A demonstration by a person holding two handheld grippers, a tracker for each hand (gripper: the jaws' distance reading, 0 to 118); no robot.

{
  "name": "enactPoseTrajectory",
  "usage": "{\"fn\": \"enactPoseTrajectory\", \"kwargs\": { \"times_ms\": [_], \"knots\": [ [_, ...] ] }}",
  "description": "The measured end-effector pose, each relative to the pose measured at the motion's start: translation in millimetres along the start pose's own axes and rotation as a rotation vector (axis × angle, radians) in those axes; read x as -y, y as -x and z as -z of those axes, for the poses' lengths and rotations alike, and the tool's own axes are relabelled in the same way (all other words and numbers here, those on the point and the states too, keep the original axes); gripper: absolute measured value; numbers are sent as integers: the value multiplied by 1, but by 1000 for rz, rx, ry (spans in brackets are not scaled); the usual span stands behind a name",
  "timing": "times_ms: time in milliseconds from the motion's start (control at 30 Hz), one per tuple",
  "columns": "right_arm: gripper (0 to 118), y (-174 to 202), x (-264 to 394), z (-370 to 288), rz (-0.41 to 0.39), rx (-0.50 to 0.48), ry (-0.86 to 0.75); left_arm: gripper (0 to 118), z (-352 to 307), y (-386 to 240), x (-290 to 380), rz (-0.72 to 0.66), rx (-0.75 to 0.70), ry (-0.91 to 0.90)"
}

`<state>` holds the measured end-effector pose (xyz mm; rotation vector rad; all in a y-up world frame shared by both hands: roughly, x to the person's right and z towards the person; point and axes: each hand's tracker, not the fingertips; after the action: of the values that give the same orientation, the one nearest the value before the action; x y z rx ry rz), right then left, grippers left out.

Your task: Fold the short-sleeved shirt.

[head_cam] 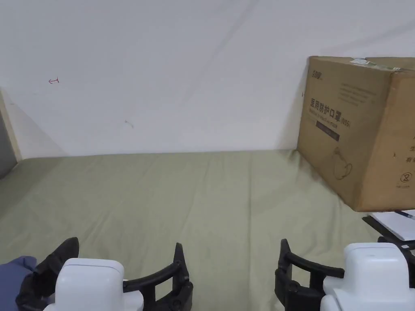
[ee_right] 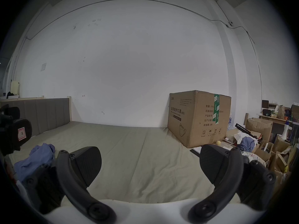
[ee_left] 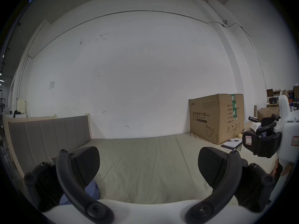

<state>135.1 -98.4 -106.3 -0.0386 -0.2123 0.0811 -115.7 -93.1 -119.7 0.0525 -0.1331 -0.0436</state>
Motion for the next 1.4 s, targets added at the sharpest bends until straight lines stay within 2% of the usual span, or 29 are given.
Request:
{"fn": "enactPoseTrajectory", "kwargs": {
  "times_ms": [233,333,400,433,500,567,633,667,700,733,767,833,900,967,1000,1067,1100,1133,1167,1233,1300,1333,1400],
  "knots": [
    [118,0,-2,-1,0,8,-3,118,0,1,0,-15,5,0],
    [118,9,-4,-6,-114,38,-63,118,0,6,1,-163,32,-25],
    [118,19,-4,-8,-246,63,-84,118,2,14,7,-379,55,-27],
    [118,27,-4,-8,-339,70,-83,118,4,20,12,-526,78,-29],
    [118,40,0,-11,-537,69,-98,118,8,30,26,-813,94,-14],
    [118,54,11,-17,-803,25,-153,118,13,40,48,-1114,89,22],
    [118,66,24,-19,-1030,26,-182,118,17,45,70,-1335,53,61],
    [118,69,29,-18,-1093,18,-168,118,16,46,78,-1386,13,85],
    [118,70,31,-16,-1084,12,-144,118,16,48,81,-1358,0,85],
    [118,69,30,-15,-1035,-6,-122,118,15,48,81,-1299,-29,78],
    [118,67,27,-14,-922,-45,-97,118,14,47,75,-1193,-81,92],
    [118,54,15,-11,-682,-78,-68,118,15,47,55,-968,-93,83],
    [118,43,3,-8,-450,-55,-70,118,19,42,24,-665,-82,82],
    [118,25,-7,-7,-184,-35,-91,118,16,30,-4,-324,-49,20],
    [118,17,-9,-7,-57,-38,-90,118,13,24,-12,-198,-45,-4],
    [118,0,-1,-6,208,-30,-124,118,7,12,-19,9,-30,-17],
    [118,-5,3,-6,276,-7,-105,118,6,8,-20,39,-41,4],
    [118,-10,9,-5,327,26,-86,118,4,5,-19,61,-57,18],
    [118,-14,13,-3,338,59,-66,118,2,8,-14,62,-51,14],
    [118,-12,20,-1,248,98,-33,118,1,9,-8,24,-24,21],
    [118,-10,22,-1,145,70,-32,118,1,10,-3,23,-3,27],
    [118,-7,20,-1,112,63,-40,118,1,8,-1,20,-7,25],
    [118,-4,15,-3,95,48,-45,118,1,7,-1,16,-3,14]
  ]
}}
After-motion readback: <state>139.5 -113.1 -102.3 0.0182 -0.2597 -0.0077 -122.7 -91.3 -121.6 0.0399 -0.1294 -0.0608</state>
